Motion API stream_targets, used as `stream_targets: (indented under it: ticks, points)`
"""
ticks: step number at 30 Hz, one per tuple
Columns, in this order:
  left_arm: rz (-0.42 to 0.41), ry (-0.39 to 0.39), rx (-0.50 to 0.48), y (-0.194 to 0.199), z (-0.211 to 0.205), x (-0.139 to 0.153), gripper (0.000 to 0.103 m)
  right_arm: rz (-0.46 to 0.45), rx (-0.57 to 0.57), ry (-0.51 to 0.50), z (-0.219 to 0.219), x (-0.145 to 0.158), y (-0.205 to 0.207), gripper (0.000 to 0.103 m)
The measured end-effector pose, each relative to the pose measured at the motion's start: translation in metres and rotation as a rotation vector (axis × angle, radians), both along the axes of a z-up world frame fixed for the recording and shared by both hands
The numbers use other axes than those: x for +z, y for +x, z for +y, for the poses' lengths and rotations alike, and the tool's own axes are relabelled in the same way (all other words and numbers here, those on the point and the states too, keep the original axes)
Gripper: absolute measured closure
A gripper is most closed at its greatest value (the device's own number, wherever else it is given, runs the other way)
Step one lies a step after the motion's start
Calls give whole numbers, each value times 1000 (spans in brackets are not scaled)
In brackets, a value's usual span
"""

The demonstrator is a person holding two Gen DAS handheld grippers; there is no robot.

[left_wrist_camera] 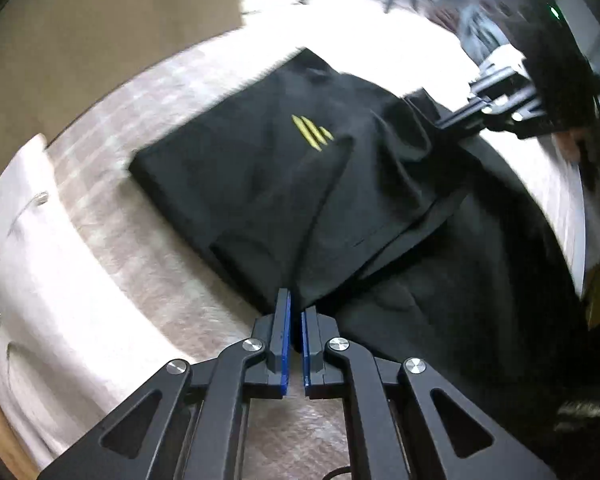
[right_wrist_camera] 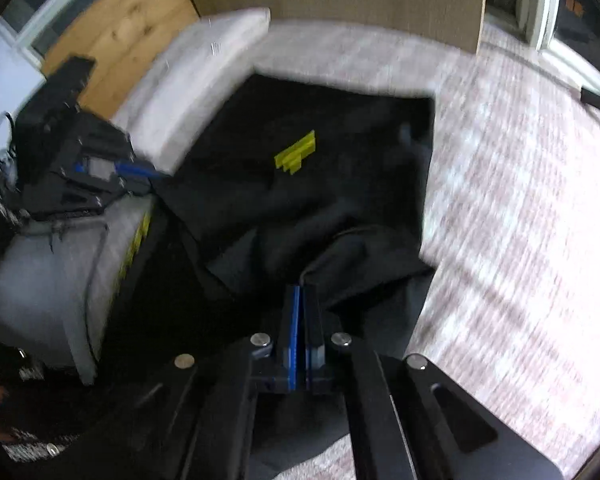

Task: Fold clothes
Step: 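Regrasp the jacket edge with the right gripper and lift it toward the left gripper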

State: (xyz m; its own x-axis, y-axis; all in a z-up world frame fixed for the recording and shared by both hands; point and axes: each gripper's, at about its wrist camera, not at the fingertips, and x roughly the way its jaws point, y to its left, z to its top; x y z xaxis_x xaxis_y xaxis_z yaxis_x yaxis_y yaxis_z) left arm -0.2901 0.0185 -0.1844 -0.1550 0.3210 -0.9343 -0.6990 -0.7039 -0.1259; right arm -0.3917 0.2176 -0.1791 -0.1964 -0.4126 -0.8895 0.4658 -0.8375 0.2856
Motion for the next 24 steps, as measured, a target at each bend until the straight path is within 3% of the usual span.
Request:
stream_targets:
  ticks: [2, 4, 5, 6, 7, 10, 12, 15, 24]
  points:
    - [-4, 35, 81, -14, -8, 8, 99, 34, -74, -38, 10, 10, -18, 101]
    - [15, 59, 256, -45, -22, 12, 94, 73, -201, -58, 29, 18, -41, 100]
    - [25, 67, 321, -58, -28, 12, 85, 90, -239, -59, 35, 21, -49, 97]
    - [35, 76, 384, -70, -35, 13, 68, 103, -219, -52, 33, 23, -49, 94]
    - [40, 62, 428, -79, -40, 13, 62, 116, -198, -44, 31, 25, -49, 88]
    - [46, 79, 420, -76, -43, 17, 58, 155, -137, -23, 25, 31, -49, 77]
    - [50, 64, 363, -68, -34, 12, 58, 181, -97, -8, 21, 35, -49, 69]
    - [46, 22, 301, -64, -26, 7, 57, 193, -32, 58, 6, 27, -49, 69]
    - [86, -49, 236, -79, -10, -7, 57, 133, 121, 47, -29, -3, -71, 69]
